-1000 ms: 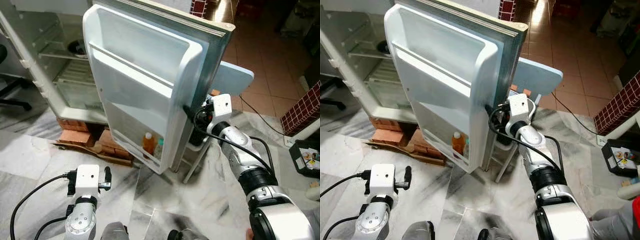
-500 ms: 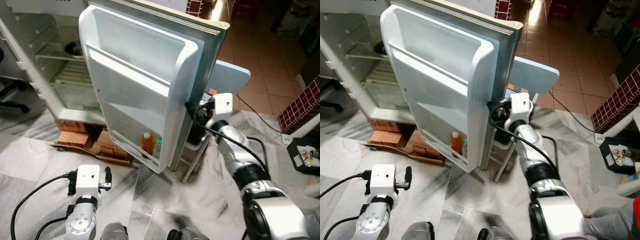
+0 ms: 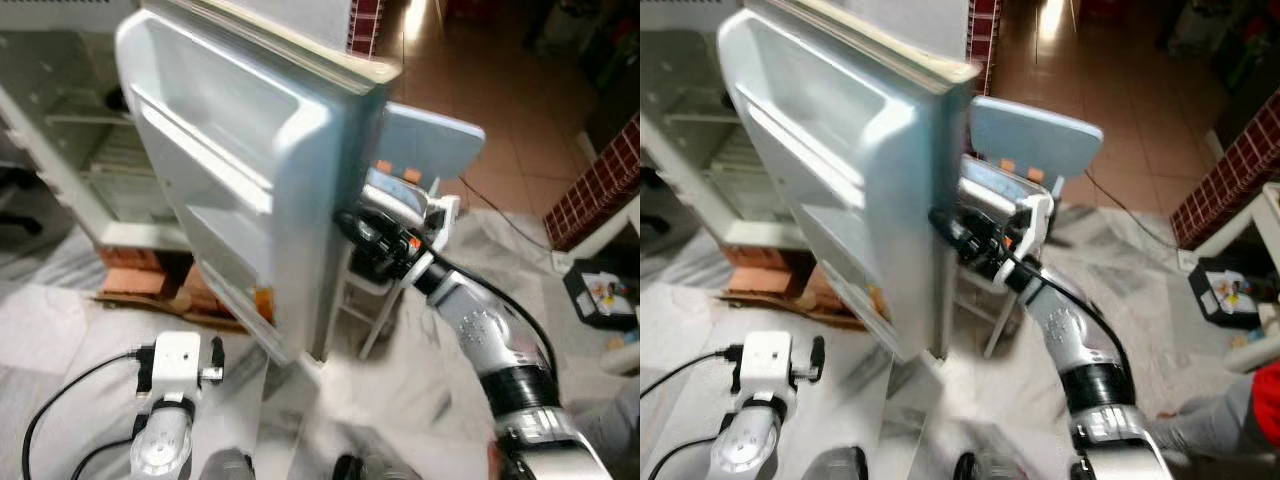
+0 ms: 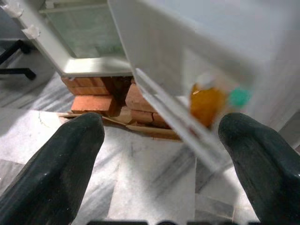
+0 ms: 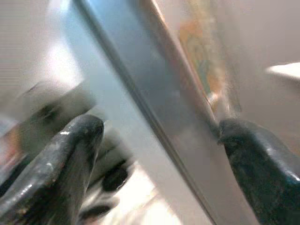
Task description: Restocking fridge
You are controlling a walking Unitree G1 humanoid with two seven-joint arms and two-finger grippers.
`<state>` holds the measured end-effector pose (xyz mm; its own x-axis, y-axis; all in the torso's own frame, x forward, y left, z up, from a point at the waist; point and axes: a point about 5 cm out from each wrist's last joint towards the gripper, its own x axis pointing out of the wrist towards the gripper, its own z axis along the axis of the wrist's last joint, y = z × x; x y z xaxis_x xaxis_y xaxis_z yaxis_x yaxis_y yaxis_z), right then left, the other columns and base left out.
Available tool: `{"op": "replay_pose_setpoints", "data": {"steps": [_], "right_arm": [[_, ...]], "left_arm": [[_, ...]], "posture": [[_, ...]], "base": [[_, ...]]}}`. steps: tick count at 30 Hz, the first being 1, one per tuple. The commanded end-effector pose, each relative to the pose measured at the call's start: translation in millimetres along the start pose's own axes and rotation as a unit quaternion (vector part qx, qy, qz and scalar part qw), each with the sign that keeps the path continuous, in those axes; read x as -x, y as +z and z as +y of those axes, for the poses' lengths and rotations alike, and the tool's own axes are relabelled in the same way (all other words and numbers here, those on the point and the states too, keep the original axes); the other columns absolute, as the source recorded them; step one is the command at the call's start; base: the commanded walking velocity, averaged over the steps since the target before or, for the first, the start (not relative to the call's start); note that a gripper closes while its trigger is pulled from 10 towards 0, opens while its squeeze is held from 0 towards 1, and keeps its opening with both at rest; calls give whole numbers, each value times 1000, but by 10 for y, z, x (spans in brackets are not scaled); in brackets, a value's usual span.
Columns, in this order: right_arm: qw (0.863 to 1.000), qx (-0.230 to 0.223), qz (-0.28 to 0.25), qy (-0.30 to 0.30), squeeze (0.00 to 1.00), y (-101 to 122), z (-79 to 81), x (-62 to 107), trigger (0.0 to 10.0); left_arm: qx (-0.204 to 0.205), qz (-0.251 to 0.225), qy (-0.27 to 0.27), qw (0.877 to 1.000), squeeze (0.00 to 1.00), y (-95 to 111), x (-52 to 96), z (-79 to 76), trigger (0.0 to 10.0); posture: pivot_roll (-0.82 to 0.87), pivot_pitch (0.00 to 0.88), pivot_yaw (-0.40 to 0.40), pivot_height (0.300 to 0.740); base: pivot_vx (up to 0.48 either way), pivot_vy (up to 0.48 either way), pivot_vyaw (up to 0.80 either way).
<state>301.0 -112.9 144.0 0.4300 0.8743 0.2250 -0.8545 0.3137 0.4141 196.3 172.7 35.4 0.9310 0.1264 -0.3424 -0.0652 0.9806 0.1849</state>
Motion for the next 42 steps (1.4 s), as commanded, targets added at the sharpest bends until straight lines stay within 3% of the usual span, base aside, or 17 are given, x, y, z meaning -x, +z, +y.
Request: {"op": "replay_pose_setpoints", "data": {"steps": [1,2,5,7,11,13,15,18,23,27,29,31,32,35,37,39,42], "right_arm": [[999,-17,27,36,0,-93,59,79,10000],[997,-24,54,50,0,-162,82,206,10000],[995,-14,88,46,0,-246,70,309,10000],[991,9,130,9,0,-363,-19,420,10000],[985,16,168,-23,0,-437,-79,517,10000],[979,44,181,-81,0,-456,-208,532,10000],[977,52,181,-97,0,-457,-242,529,10000],[972,69,150,-169,0,-415,-359,478,10000],[957,111,101,-249,0,-340,-430,392,10000],[949,119,56,-286,0,-259,-417,319,10000],[943,125,26,-307,0,-229,-362,245,10000],[929,154,16,-336,0,-216,-345,253,10000],[929,154,16,-336,0,-216,-345,253,10000],[901,192,14,-387,0,-271,-282,178,10000],[898,202,20,-391,0,-307,-261,154,10000],[892,212,16,-398,0,-307,-249,155,10000],[869,258,5,-422,0,-205,-235,154,10000]], "left_arm": [[-3,3,-6,1000,0,-24,13,-6,10000],[-4,2,-10,1000,0,-14,1,-14,10000],[-5,0,-12,1000,0,1,-8,-16,10000],[-6,-1,-13,1000,0,4,-11,-17,10000],[-7,-1,-16,1000,0,4,-10,-29,10000],[-5,-7,-12,1000,0,12,4,-27,10000],[-4,-9,-8,1000,0,14,8,-20,10000],[24,-40,21,999,0,104,9,61,10000],[14,-76,37,996,0,258,-13,110,10000],[8,-103,41,994,0,373,-16,142,10000],[-4,-141,55,988,0,522,-7,220,10000],[-4,-160,68,985,0,595,2,282,10000],[-4,-160,68,985,0,595,2,282,10000],[8,-178,74,981,0,649,-27,272,10000],[12,-180,78,980,0,660,-33,266,10000],[9,-183,82,980,0,664,-27,269,10000],[-20,-196,74,978,0,688,5,245,10000]], "posture": [[89,89,-37,740],[86,88,-35,740],[86,88,-35,740],[82,85,-33,740],[88,84,-37,740],[93,84,-41,740],[93,84,-41,740],[97,88,-48,740],[101,95,-48,740],[102,96,-50,740],[105,97,-55,740],[98,96,-63,740],[98,96,-63,740],[84,95,-65,740],[78,96,-58,740],[76,92,-55,740],[72,86,-44,740]], "base": [[0,0,0],[0,0,0],[0,0,0],[0,0,0],[0,0,0],[0,0,0],[0,0,0],[0,0,0],[0,197,0],[0,476,0],[0,469,0],[0,465,0],[0,465,0],[0,465,0],[0,465,0],[0,465,0],[0,465,0]]}}
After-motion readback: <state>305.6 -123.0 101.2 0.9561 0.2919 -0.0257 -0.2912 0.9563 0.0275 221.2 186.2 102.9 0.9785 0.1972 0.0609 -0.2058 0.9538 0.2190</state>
